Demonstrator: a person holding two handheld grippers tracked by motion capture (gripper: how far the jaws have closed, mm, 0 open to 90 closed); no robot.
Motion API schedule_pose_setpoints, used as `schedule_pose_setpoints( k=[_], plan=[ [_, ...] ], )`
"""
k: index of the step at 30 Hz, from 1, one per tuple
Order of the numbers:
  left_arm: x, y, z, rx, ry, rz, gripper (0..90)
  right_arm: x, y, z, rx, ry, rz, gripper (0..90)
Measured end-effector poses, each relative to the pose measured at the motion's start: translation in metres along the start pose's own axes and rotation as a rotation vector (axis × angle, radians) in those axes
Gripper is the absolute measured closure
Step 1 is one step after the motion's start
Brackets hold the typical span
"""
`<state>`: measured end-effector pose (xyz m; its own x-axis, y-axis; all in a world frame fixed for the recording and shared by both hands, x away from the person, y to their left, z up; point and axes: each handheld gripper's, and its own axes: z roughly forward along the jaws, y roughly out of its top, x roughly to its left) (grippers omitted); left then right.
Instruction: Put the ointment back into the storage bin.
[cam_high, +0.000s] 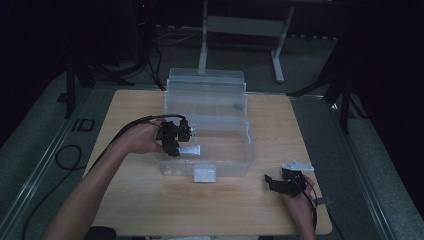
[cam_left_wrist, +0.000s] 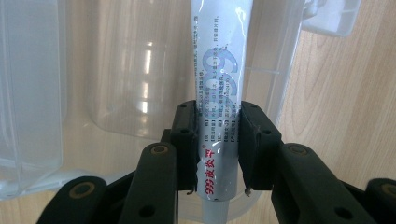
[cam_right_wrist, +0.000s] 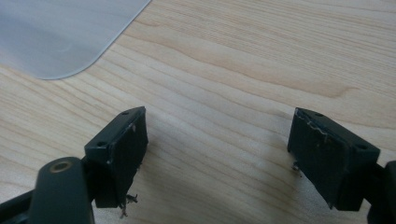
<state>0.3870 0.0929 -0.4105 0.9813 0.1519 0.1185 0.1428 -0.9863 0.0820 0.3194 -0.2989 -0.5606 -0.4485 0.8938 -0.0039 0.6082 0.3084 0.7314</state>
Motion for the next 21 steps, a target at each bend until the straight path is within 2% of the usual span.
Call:
schedule_pose_setpoints(
  k=[2,3,4,7,21],
  plan=[
    [0.002,0.000,0.001,-0.004,-0.010,-0.026,66.1,0.000,0.000,0.000,0.000,0.001,0.000,19.7],
    [0.004,0.000,0.001,-0.002,-0.011,-0.038,56.9,0.000,0.000,0.000,0.000,0.001,-0.001,19.7],
    [0.005,-0.001,0.001,-0.001,-0.009,-0.046,53.1,0.000,0.000,0.000,0.001,0.001,-0.001,19.7],
    [0.005,-0.003,-0.002,-0.011,0.017,-0.062,48.8,0.000,0.000,0.000,0.002,0.002,-0.002,19.5],
    [0.002,-0.011,-0.016,-0.056,0.043,-0.110,42.9,0.000,0.000,0.000,0.002,0.002,-0.001,19.5]
  ],
)
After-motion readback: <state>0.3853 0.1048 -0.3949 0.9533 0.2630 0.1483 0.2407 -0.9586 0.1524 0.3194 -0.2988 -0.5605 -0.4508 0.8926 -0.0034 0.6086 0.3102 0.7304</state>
